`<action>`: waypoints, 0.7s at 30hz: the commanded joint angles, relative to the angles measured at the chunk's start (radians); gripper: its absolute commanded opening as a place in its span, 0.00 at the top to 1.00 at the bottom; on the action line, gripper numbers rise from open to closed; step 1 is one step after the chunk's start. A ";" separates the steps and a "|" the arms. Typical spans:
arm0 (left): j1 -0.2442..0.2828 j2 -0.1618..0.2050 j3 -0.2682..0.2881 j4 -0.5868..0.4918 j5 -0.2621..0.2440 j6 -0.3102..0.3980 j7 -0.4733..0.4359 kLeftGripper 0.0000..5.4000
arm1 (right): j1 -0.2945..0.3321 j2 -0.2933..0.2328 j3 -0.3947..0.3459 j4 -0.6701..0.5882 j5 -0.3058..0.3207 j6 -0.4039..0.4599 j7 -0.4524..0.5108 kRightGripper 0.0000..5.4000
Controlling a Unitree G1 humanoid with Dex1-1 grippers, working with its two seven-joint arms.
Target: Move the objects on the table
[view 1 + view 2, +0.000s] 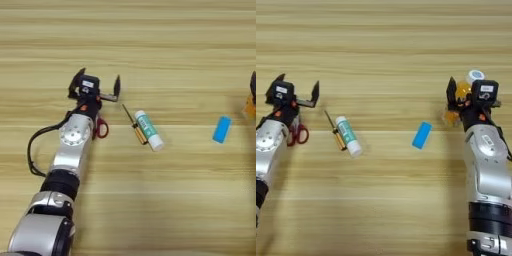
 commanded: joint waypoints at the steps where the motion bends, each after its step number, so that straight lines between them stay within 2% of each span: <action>1: 0.051 -0.007 -0.076 -0.059 -0.010 0.003 -0.133 0.00 | 0.012 0.007 0.018 -0.126 0.013 0.047 0.002 0.34; 4: 0.086 -0.001 -0.128 -0.104 -0.008 -0.009 -0.218 0.00 | 0.018 0.012 0.035 -0.186 0.011 0.075 0.002 0.34; 10: 0.128 0.008 -0.188 -0.164 -0.012 -0.017 -0.320 0.00 | 0.023 0.029 0.092 -0.268 0.004 0.116 0.009 0.34; 14: 0.159 0.018 -0.238 -0.207 -0.007 -0.054 -0.386 0.00 | 0.022 0.049 0.148 -0.294 0.005 0.135 0.023 0.34; 21: 0.174 0.017 -0.257 -0.230 -0.034 -0.060 -0.442 0.00 | 0.018 0.082 0.239 -0.301 -0.004 0.150 0.050 0.34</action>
